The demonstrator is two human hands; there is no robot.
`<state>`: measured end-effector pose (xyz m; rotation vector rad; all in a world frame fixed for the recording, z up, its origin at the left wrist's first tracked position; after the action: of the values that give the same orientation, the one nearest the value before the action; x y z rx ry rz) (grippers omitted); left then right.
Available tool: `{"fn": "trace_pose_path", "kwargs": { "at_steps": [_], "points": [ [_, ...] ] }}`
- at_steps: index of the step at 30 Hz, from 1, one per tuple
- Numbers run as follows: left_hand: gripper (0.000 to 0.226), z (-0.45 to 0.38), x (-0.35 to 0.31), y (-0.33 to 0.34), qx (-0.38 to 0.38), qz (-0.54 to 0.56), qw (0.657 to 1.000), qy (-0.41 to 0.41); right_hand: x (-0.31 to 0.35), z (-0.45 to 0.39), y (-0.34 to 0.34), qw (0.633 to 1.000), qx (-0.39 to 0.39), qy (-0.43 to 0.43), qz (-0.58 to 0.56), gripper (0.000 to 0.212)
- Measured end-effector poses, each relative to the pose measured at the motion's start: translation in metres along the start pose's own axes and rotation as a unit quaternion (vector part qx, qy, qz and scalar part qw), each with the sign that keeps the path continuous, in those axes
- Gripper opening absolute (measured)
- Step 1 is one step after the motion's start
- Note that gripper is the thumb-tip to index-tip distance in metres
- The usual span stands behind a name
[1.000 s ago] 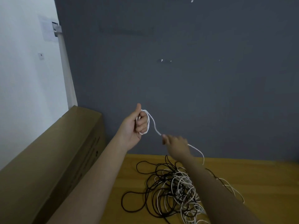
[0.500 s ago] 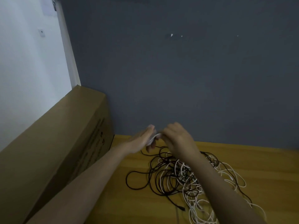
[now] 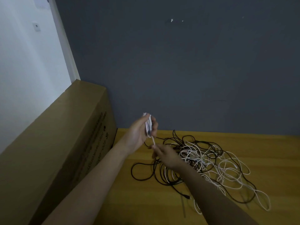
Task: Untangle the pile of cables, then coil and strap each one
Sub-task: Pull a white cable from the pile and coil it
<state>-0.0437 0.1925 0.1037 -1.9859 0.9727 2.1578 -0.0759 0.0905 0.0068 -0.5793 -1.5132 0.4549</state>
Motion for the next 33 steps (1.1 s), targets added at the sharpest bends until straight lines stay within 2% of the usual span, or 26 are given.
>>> {"fn": "trace_pose_path", "kwargs": {
  "at_steps": [2, 4, 5, 6, 8, 9, 10, 14, 18, 21, 23, 25, 28, 31, 33],
  "points": [
    [0.025, -0.010, 0.007, -0.004, -0.054, -0.095, 0.993, 0.041, 0.002, 0.012, 0.020, 0.994, 0.040, -0.049, 0.083, 0.034],
    [0.023, -0.015, 0.018, -0.010, -0.077, -0.255, 0.961, 0.077, 0.011, 0.023, 0.026, 0.985, 0.040, -0.122, 0.116, 0.028],
    [0.021, -0.015, 0.028, -0.013, -0.054, -0.354, 0.930, 0.080, 0.016, 0.026, 0.025, 0.983, 0.033, -0.147, 0.107, 0.022],
    [0.024, -0.015, 0.041, -0.017, -0.013, -0.467, 0.882, 0.065, 0.018, 0.028, 0.020, 0.984, 0.023, -0.153, 0.088, 0.014],
    [0.033, -0.011, 0.065, -0.028, 0.060, -0.661, 0.746, 0.041, 0.013, 0.027, 0.004, 0.990, -0.008, -0.134, 0.044, 0.010],
    [0.037, -0.010, 0.070, -0.031, 0.074, -0.703, 0.706, 0.042, 0.005, 0.025, -0.006, 0.993, -0.019, -0.114, 0.037, 0.011],
    [0.043, -0.008, 0.071, -0.032, 0.076, -0.709, 0.700, 0.042, -0.007, 0.023, -0.014, 0.994, -0.024, -0.091, 0.046, 0.009],
    [0.053, -0.007, 0.074, -0.031, 0.117, -0.656, 0.745, -0.026, -0.071, 0.018, -0.046, 0.989, -0.060, -0.006, 0.134, 0.017],
    [0.040, -0.010, 0.062, -0.014, 0.131, -0.528, 0.837, -0.064, -0.080, 0.004, -0.061, 0.980, -0.112, 0.013, 0.161, 0.026],
    [0.031, -0.023, 0.034, 0.007, 0.087, -0.390, 0.915, -0.049, -0.038, -0.021, -0.098, 0.970, -0.233, 0.019, 0.064, 0.030],
    [0.034, -0.036, 0.003, 0.020, 0.045, -0.312, 0.949, 0.000, 0.009, -0.036, -0.136, 0.946, -0.321, -0.002, -0.035, 0.030],
    [0.042, -0.046, -0.030, 0.036, 0.010, -0.265, 0.962, 0.061, 0.069, -0.046, -0.177, 0.912, -0.385, -0.054, -0.126, 0.030],
    [0.050, -0.053, -0.067, 0.058, -0.024, -0.242, 0.962, 0.126, 0.154, -0.054, -0.222, 0.880, -0.406, -0.153, -0.193, 0.024],
    [0.055, -0.054, -0.090, 0.061, -0.058, -0.175, 0.973, 0.139, 0.181, -0.062, -0.231, 0.886, -0.409, -0.174, -0.129, 0.022],
    [0.054, -0.050, -0.097, 0.052, -0.074, -0.116, 0.982, 0.130, 0.162, -0.066, -0.216, 0.905, -0.366, -0.147, -0.161, 0.020]
  ]
}}
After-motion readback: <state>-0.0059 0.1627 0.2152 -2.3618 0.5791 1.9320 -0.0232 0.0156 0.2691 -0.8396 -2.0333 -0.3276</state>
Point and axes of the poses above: each hand's wrist, its own z-axis away from the middle knuckle, its own y-axis out of the palm, x = y × z, the point moved 6 cm from there along -z, towards the middle knuckle, and after that the axes turned 12 degrees about -x, right-handed, at the moved point
